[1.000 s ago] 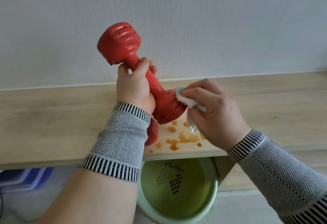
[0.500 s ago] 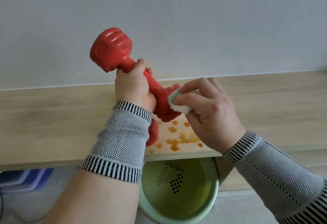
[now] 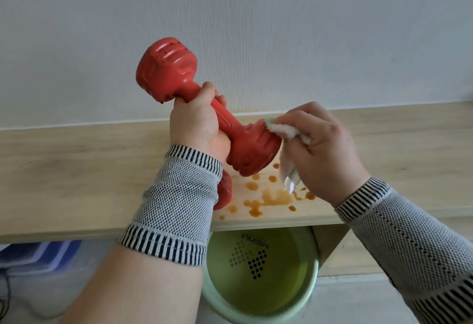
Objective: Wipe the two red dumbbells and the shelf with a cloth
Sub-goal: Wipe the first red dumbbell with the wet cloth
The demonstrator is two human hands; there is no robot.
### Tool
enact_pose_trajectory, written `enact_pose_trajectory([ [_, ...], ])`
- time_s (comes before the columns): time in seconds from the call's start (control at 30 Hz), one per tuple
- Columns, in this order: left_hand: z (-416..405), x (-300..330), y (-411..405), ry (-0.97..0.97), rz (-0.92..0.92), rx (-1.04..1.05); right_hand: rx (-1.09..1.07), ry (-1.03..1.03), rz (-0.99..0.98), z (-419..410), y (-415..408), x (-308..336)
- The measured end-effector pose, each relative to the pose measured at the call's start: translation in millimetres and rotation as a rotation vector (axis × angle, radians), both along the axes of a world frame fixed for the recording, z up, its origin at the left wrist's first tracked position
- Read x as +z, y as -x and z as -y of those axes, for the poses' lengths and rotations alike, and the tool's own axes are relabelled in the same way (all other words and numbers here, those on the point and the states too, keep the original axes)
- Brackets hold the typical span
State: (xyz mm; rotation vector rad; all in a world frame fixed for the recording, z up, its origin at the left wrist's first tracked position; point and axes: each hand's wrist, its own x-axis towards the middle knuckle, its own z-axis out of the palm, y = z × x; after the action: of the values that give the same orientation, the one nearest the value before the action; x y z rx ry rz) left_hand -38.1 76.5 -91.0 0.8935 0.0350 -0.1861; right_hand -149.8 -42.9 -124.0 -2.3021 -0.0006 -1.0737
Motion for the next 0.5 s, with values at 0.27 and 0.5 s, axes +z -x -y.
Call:
enact_pose_trajectory([
  [0.27, -2.4, -6.4, -14.0, 0.042, -0.146, 0.008, 0.008, 0.325, 0.126, -10.3, 2.5, -4.5],
  [0.5, 2.5, -5.8, -10.3, 0.05, -0.132, 0.0, -0.037, 0.204, 0.14, -5.9, 2.0, -3.5],
])
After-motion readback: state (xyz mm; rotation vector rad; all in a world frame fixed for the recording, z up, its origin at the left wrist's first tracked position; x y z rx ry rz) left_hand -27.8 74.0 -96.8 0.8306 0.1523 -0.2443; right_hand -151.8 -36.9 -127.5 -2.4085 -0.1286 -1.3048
